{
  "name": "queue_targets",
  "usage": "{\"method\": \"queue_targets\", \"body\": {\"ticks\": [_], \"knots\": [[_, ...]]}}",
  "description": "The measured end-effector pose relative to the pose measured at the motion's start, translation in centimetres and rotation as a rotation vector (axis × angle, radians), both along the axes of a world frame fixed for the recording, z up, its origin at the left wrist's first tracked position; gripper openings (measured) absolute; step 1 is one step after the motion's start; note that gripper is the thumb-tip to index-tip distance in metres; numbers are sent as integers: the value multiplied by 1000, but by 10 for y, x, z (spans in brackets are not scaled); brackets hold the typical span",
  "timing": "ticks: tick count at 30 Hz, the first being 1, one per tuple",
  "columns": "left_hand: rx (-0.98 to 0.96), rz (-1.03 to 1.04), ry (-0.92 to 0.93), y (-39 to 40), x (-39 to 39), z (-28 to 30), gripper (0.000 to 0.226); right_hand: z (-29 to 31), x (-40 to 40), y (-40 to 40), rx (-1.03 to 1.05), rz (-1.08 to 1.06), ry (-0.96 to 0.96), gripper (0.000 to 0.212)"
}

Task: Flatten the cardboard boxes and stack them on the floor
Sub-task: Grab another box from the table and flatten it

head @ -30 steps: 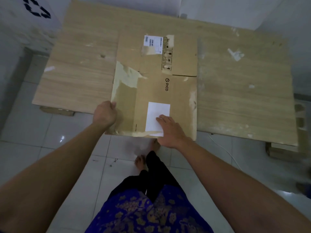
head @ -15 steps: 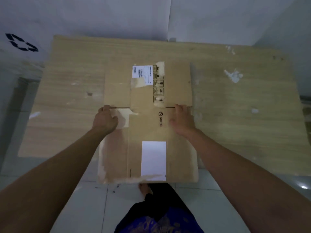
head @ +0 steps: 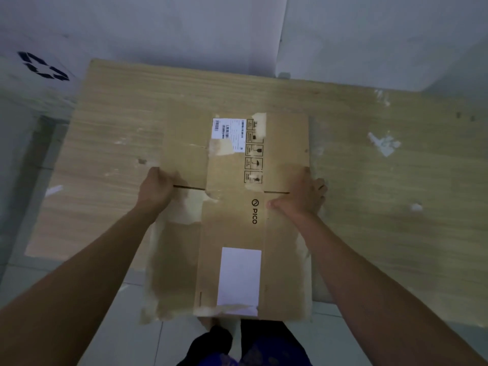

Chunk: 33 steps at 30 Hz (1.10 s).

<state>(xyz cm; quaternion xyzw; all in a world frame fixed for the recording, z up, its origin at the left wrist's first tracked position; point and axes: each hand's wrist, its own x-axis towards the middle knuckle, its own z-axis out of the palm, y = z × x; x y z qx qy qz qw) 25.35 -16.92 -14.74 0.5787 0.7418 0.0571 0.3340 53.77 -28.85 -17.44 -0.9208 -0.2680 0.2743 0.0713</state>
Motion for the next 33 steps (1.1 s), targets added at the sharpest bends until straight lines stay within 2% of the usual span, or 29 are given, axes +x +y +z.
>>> {"method": "queue_targets", "body": {"ticks": [3,8,14,17,22,33], "knots": [[76,-40,31,-14,12,5,29,0,6,-5,5,-59,59,136],[173,-130,125,-27,23,16,18,5,5,-25,182,-105,125,111],[293,-137,175,-43,25,34,25,22,-15,-45,334,-118,113,82],[365,-135,173,-43,21,54,35,41,-17,-44,366,-106,81,77],[475,-141,105,-41,8,95,45,90,-24,-37,453,-73,30,80],[737,-54,-66,-71,-70,239,41,254,-88,-48,767,96,-98,80]]}}
